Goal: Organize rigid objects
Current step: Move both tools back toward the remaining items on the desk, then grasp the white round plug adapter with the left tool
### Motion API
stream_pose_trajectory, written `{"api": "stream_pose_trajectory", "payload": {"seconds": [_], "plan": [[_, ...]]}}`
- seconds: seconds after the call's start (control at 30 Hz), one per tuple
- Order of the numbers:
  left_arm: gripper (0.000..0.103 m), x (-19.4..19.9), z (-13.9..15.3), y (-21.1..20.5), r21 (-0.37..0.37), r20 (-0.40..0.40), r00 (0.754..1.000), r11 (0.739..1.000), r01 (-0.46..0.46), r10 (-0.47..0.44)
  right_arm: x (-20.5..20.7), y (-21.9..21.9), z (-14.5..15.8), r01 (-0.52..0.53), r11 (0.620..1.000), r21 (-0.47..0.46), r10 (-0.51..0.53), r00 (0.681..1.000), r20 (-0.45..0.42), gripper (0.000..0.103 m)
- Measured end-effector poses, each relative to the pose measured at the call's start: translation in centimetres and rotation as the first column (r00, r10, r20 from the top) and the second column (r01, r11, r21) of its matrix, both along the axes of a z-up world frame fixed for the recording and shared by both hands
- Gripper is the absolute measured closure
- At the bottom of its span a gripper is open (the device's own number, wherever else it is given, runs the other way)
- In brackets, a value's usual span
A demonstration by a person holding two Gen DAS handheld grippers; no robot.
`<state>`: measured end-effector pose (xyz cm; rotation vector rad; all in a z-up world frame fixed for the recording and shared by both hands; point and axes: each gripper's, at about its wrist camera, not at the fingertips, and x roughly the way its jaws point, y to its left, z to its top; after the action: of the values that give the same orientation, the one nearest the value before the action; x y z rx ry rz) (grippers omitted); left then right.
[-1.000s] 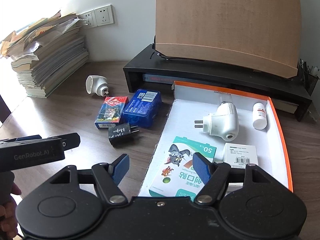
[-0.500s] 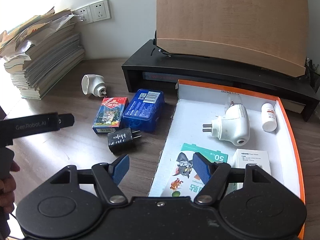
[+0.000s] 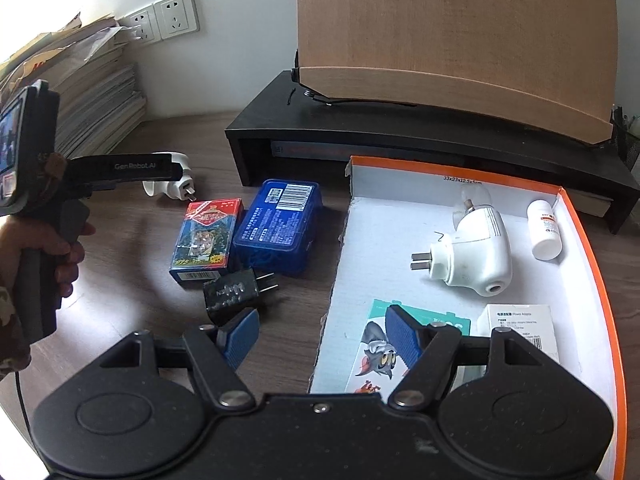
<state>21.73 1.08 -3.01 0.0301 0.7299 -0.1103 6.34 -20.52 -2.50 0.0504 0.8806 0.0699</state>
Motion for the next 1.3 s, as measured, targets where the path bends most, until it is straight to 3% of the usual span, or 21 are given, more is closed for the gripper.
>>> {"api": "stream_pose_trajectory", "payload": {"seconds": [0.2, 0.23, 0.3, 0.73, 0.8, 0.83, 0.87, 1.03, 1.07, 1.13, 1.3], "plan": [[0.0, 3.3, -2.3, -0.4, 0.019, -0.037, 0.996, 0.996, 0.087, -0.086, 0.4, -0.2, -0.6, 0.033, 0.999, -0.01, -0.033, 0.999, -0.014, 0.02], [0.003, 3.5, -2.6, -0.4, 0.025, -0.032, 0.994, 0.994, 0.102, -0.101, 0.5, -0.2, -0.6, 0.036, 0.999, -0.011, -0.036, 0.999, -0.013, 0.02], [0.024, 3.8, -3.0, -0.2, 0.015, -0.036, 0.992, 0.993, 0.119, -0.118, 0.8, -0.3, -0.6, 0.042, 0.999, -0.009, -0.042, 0.999, -0.01, 0.02], [0.026, -1.1, -1.1, 2.7, -0.066, 0.011, 0.995, 0.993, 0.1, -0.099, 5.3, 2.3, -1.3, -0.004, 1.0, 0.012, 0.004, 1.0, -0.007, 0.02], [0.038, -2.3, -0.5, 3.5, -0.08, 0.024, 0.996, 0.993, 0.092, -0.091, 6.1, 2.8, -1.6, -0.011, 1.0, 0.014, 0.011, 1.0, -0.009, 0.02], [0.052, -2.8, -0.3, 3.8, -0.076, 0.023, 0.996, 0.993, 0.088, -0.087, 6.6, 3.1, -1.7, -0.015, 1.0, 0.016, 0.015, 1.0, -0.01, 0.02], [0.053, -3.3, -0.1, 4.1, -0.089, 0.019, 0.996, 0.992, 0.087, -0.085, 7.1, 3.3, -1.8, -0.016, 1.0, 0.021, 0.016, 1.0, -0.008, 0.02], [0.043, -4.2, -0.8, 5.1, -0.114, -0.002, 0.997, 0.99, 0.078, -0.078, 9.0, 4.0, -2.3, 0.003, 0.999, 0.046, -0.002, 1.0, -0.028, 0.02], [0.03, -4.3, -1.0, 5.2, -0.118, -0.008, 0.997, 0.99, 0.071, -0.072, 9.0, 4.1, -2.2, 0.0, 0.999, 0.046, 0.001, 1.0, -0.024, 0.02], [0.012, -4.8, -1.4, 5.5, -0.114, -0.006, 0.998, 0.991, 0.063, -0.064, 8.8, 4.3, -2.0, -0.002, 0.999, 0.045, 0.003, 1.0, -0.018, 0.02], [0.01, -5.7, -2.0, 5.4, -0.092, -0.017, 0.994, 0.99, 0.106, -0.108, 8.1, 4.4, -1.7, -0.007, 0.999, 0.04, 0.008, 1.0, -0.013, 0.02]]}}
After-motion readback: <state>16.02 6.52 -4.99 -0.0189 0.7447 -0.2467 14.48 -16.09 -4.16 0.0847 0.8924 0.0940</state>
